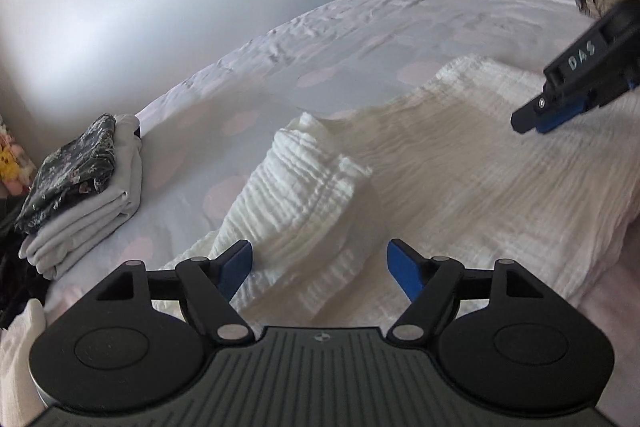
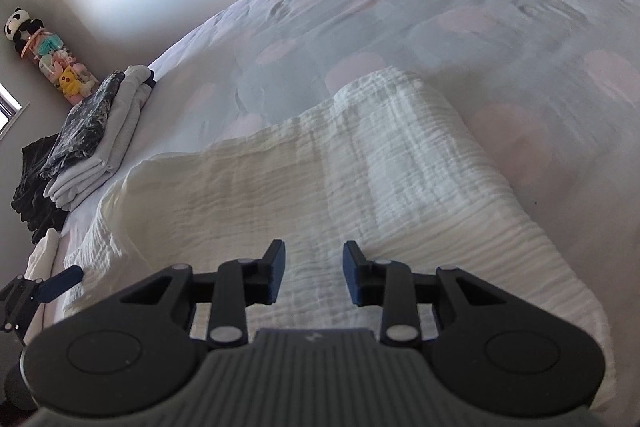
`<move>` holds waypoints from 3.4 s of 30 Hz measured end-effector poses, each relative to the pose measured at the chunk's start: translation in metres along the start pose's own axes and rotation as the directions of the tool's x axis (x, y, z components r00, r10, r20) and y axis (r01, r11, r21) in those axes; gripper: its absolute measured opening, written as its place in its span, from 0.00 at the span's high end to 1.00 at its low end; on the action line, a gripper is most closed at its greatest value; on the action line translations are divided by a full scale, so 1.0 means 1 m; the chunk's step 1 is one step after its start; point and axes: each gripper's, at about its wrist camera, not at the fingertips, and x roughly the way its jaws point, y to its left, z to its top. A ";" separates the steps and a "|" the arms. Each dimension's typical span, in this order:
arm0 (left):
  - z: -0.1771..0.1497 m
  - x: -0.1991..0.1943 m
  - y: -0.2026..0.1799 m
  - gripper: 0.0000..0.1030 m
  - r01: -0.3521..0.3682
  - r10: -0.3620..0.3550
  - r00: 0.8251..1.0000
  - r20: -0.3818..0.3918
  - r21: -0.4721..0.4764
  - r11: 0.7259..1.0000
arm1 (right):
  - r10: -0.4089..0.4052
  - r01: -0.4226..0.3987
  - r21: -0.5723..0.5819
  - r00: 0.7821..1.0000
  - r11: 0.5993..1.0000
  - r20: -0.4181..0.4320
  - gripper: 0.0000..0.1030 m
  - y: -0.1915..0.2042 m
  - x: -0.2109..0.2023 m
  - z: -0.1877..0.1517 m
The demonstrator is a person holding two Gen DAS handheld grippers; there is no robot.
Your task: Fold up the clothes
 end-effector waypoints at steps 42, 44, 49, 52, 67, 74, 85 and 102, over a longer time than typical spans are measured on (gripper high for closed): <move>-0.070 0.020 0.206 0.24 0.245 -0.234 0.959 0.163 -0.892 0.380 | -0.004 0.004 0.008 1.000 1.000 0.017 0.65 0.002 -0.009 -0.003; -0.068 0.031 0.205 0.24 0.246 -0.265 0.952 0.155 -0.901 0.357 | -0.008 0.008 0.000 1.000 1.000 0.015 0.65 0.004 -0.009 -0.005; -0.070 0.063 0.208 0.36 0.214 -0.315 0.942 0.112 -0.925 0.313 | -0.016 0.016 -0.016 1.000 1.000 0.005 0.65 0.009 -0.008 -0.008; -0.073 0.077 0.210 0.58 0.247 -0.341 0.928 0.151 -0.934 0.259 | -0.020 0.020 -0.014 1.000 1.000 -0.005 0.65 0.008 -0.005 -0.009; -0.051 0.016 0.197 0.90 0.246 -0.180 0.966 0.185 -0.871 0.425 | -0.002 0.002 0.012 1.000 1.000 0.003 0.65 0.000 -0.007 -0.007; -0.081 0.004 0.219 0.90 0.161 -0.165 0.981 0.105 -0.914 0.372 | 0.024 -0.026 0.027 0.999 0.999 0.042 0.65 -0.002 -0.013 -0.004; -0.095 0.004 0.226 0.27 0.193 -0.230 0.965 0.124 -0.932 0.307 | 0.013 -0.016 0.067 0.999 0.998 0.035 0.65 -0.009 -0.008 0.000; -0.129 -0.042 0.186 0.35 0.022 -0.331 0.941 -0.065 -0.967 0.252 | -0.051 0.041 0.087 0.992 0.995 0.114 0.63 -0.013 -0.034 0.001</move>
